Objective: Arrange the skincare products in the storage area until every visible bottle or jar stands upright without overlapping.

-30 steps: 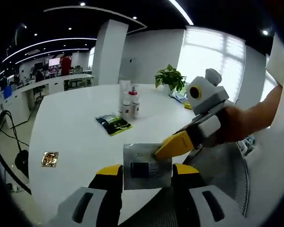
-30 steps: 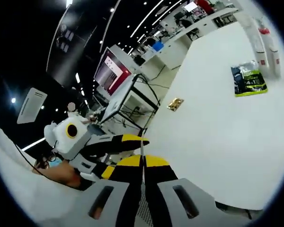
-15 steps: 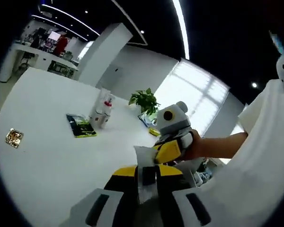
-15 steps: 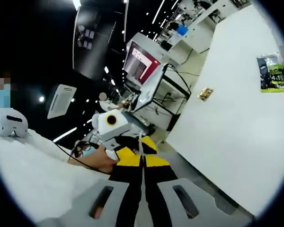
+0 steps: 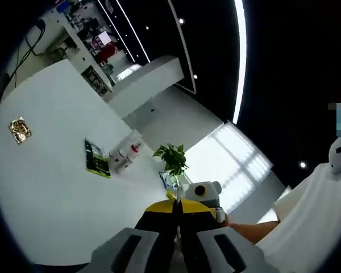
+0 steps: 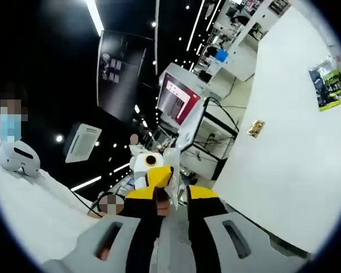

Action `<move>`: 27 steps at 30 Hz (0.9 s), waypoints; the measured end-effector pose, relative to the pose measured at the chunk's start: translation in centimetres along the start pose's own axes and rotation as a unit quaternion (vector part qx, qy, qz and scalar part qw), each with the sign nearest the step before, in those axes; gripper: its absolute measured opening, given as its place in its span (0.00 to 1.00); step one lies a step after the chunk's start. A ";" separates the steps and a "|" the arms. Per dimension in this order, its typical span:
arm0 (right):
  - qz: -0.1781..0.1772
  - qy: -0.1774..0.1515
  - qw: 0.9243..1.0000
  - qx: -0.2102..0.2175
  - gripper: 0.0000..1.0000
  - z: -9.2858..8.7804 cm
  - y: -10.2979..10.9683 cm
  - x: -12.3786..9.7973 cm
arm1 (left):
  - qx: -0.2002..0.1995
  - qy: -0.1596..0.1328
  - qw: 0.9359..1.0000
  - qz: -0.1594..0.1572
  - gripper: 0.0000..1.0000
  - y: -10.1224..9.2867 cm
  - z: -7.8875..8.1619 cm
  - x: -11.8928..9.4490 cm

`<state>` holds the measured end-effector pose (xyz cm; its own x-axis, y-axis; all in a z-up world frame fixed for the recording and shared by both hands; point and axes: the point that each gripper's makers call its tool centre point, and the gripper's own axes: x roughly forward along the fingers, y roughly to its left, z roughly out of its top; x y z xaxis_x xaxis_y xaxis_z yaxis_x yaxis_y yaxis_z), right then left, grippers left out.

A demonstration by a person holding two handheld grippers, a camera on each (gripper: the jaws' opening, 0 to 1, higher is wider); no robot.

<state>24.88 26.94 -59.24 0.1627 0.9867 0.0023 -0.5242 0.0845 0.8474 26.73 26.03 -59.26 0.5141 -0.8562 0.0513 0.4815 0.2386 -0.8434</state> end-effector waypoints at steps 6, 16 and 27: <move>-0.016 -0.006 0.999 0.028 0.00 0.1 -0.8 -0.1 | -0.012 -0.005 1.000 0.003 0.03 0.2 0.0 -0.1; -0.006 0.009 0.998 0.061 0.00 0.3 -1.0 -0.6 | -0.036 -0.042 0.998 0.002 0.01 0.6 1.3 -0.7; -0.023 -0.017 0.997 0.069 0.00 0.3 -2.1 -0.6 | -0.053 -0.065 0.996 0.030 0.01 2.0 2.0 -1.3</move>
<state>26.13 26.12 -60.88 0.2132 0.9768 -0.0222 -0.3961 0.1072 0.9119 28.46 28.60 -59.98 0.6308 -0.7734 0.0630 0.3739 0.2318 -0.8980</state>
